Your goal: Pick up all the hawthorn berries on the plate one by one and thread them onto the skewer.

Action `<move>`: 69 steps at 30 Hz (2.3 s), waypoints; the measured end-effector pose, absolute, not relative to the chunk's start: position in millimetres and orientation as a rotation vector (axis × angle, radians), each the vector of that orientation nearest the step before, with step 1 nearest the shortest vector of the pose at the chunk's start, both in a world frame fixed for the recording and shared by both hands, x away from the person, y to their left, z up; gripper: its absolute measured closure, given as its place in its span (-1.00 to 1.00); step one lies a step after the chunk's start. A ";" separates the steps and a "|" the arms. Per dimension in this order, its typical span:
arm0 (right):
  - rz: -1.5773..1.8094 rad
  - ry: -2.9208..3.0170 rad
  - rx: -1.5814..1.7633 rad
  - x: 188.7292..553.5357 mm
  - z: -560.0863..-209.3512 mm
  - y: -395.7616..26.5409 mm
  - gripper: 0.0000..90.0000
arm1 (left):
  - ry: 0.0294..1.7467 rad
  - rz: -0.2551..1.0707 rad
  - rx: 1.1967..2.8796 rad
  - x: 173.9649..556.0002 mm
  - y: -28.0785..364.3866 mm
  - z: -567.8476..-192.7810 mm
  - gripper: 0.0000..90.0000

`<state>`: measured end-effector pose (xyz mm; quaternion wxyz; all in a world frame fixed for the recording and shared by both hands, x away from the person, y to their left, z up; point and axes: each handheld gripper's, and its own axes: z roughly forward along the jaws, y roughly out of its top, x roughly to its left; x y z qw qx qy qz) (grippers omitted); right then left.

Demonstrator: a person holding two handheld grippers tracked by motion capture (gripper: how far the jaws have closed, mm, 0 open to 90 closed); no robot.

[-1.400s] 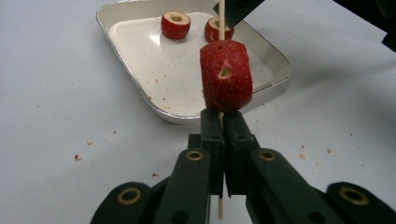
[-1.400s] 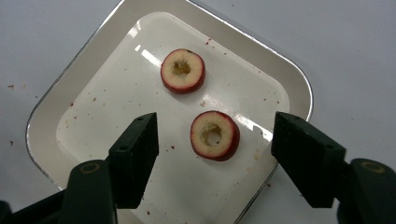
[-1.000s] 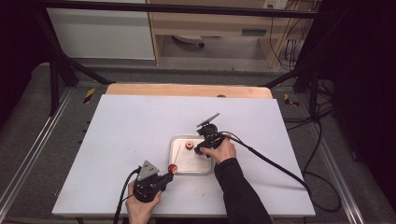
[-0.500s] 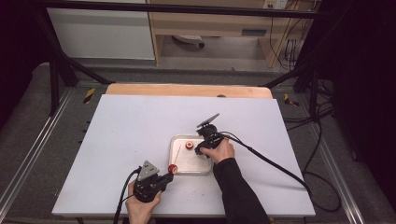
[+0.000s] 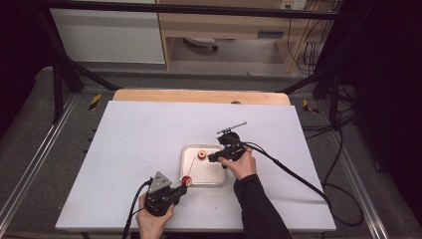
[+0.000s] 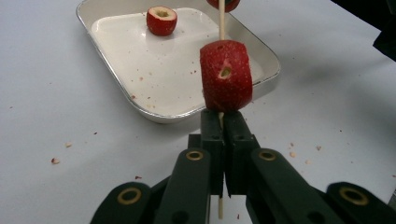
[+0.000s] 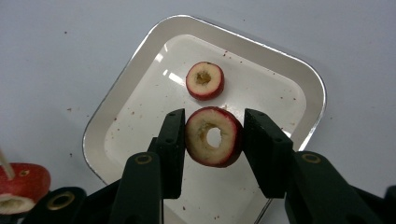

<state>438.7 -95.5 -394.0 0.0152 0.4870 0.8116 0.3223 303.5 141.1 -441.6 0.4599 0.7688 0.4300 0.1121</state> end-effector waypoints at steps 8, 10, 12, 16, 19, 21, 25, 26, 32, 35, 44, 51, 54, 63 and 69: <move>1.230 2.427 1.526 420.5 -394.0 -117.1 0.35 | 1.040 0.284 1.908 302.6 132.7 -439.3 0.96; 1.300 2.388 1.528 416.4 -394.4 -121.4 0.35 | 1.037 0.283 1.911 302.6 130.5 -439.2 0.96; 1.370 2.340 1.527 412.6 -394.4 -125.7 0.35 | 1.034 0.282 1.914 302.6 128.4 -439.1 0.96; 1.518 2.245 1.515 403.0 -393.2 -133.6 0.35 | 1.031 0.285 1.914 302.3 125.6 -438.6 0.96; 1.569 2.198 1.500 396.7 -393.3 -137.7 0.35 | 1.028 0.285 1.918 302.3 122.9 -437.8 0.96; 1.600 2.172 1.504 393.8 -393.6 -140.0 0.35 | 1.025 0.286 1.918 301.8 120.7 -437.2 0.96; 1.683 2.101 1.505 389.2 -393.9 -142.9 0.35 | 1.017 0.296 1.926 301.8 115.4 -435.4 0.96; 1.714 2.084 1.501 388.4 -393.8 -143.2 0.35 | 1.018 0.286 1.921 301.9 113.4 -435.1 0.96; 1.884 1.978 1.519 383.6 -387.5 -141.9 0.35 | 1.006 0.276 1.917 301.5 103.4 -430.2 0.96; 1.908 1.964 1.518 383.5 -386.2 -142.4 0.35 | 1.004 0.258 1.917 301.7 99.3 -429.4 0.96; 1.938 1.921 1.509 383.0 -386.2 -141.5 0.35 | 1.013 0.216 1.896 301.5 91.8 -428.9 0.96; 1.958 1.882 1.494 381.6 -388.5 -138.5 0.35 | 1.025 0.191 1.877 302.7 87.2 -428.7 0.96; 1.965 1.884 1.491 380.9 -388.8 -137.9 0.35 | 1.033 0.187 1.867 303.1 87.1 -428.7 0.96; 1.975 1.886 1.473 379.6 -389.9 -137.0 0.35 | 1.042 0.178 1.861 304.2 86.7 -429.5 0.96; 1.977 1.887 1.469 379.4 -390.1 -136.9 0.35 | 1.045 0.171 1.861 304.8 87.6 -430.5 0.96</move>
